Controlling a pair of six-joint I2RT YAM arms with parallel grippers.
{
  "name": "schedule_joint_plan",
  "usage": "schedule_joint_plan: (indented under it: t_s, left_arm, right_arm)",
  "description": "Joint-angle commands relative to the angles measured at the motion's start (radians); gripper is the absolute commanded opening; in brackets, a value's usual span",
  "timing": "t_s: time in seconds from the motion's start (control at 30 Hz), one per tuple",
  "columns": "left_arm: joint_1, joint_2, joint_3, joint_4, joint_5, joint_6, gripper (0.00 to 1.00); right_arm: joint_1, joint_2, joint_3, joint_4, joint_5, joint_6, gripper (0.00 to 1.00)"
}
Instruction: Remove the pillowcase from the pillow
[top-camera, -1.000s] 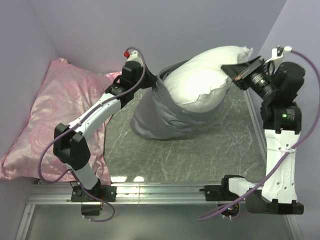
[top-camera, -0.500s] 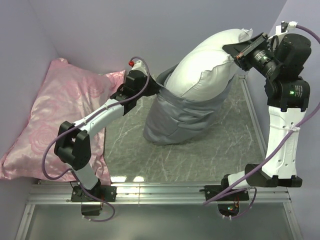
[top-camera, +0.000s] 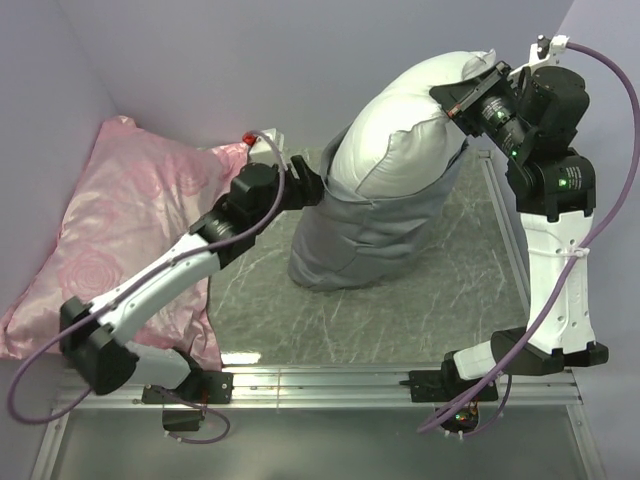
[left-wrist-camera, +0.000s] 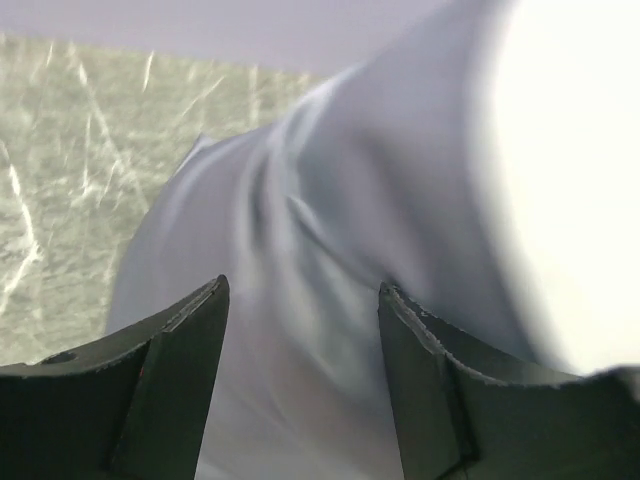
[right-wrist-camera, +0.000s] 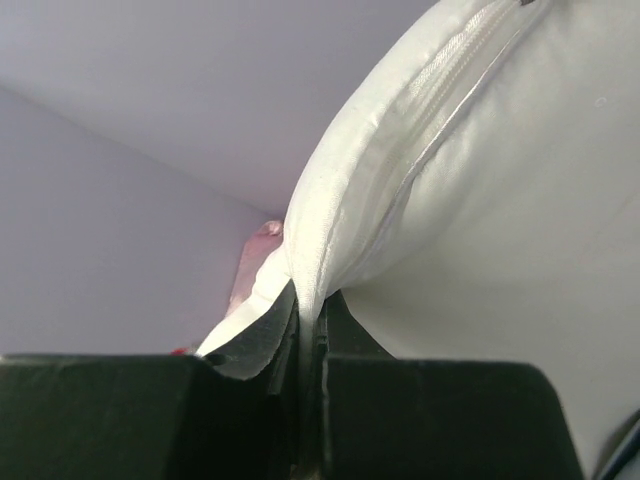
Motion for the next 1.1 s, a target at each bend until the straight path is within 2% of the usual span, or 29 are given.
schedule_joint_plan:
  t_s: [0.0,0.1,0.27,0.4,0.6,0.63,0.73,0.77,0.83,0.93,1.07]
  left_arm:
    - [-0.077,-0.133,-0.047,0.039,-0.134,0.023,0.66]
    - [-0.161,-0.202,-0.098,0.048,-0.223,0.023,0.66]
    - [-0.284,-0.243,-0.202,0.128,-0.287,0.028,0.67]
    - [-0.369,-0.183,-0.229,0.246,-0.315,0.067,0.68]
    - [-0.393,-0.069,-0.219,0.324,-0.339,0.083,0.67]
    - [-0.393,-0.054,-0.213,0.324,-0.335,0.083,0.65]
    - [-0.400,-0.003,-0.212,0.318,-0.321,0.068,0.38]
    - [-0.402,0.003,-0.216,0.318,-0.316,0.063,0.21]
    - [-0.416,0.009,-0.236,0.306,-0.321,0.041,0.02]
    - [-0.439,0.012,-0.280,0.288,-0.336,0.006,0.00]
    - [-0.451,0.030,-0.363,0.251,-0.361,-0.083,0.00]
  right_arm:
    - [0.017,0.019,0.042,0.156,0.089,-0.031,0.00]
    - [0.029,0.036,0.043,0.150,0.127,-0.047,0.00]
    - [0.057,0.055,0.034,0.158,0.157,-0.057,0.00]
    - [0.074,0.061,0.036,0.158,0.172,-0.060,0.00]
    - [0.092,0.058,0.023,0.156,0.187,-0.070,0.00]
    - [0.092,0.058,0.025,0.155,0.187,-0.073,0.00]
    - [0.097,0.064,0.040,0.152,0.189,-0.073,0.00]
    - [0.097,0.066,0.045,0.152,0.187,-0.073,0.00]
    - [0.097,0.070,0.056,0.149,0.189,-0.073,0.00]
    - [0.097,0.079,0.091,0.135,0.209,-0.079,0.00]
    - [0.088,0.111,0.237,0.090,0.238,-0.090,0.00]
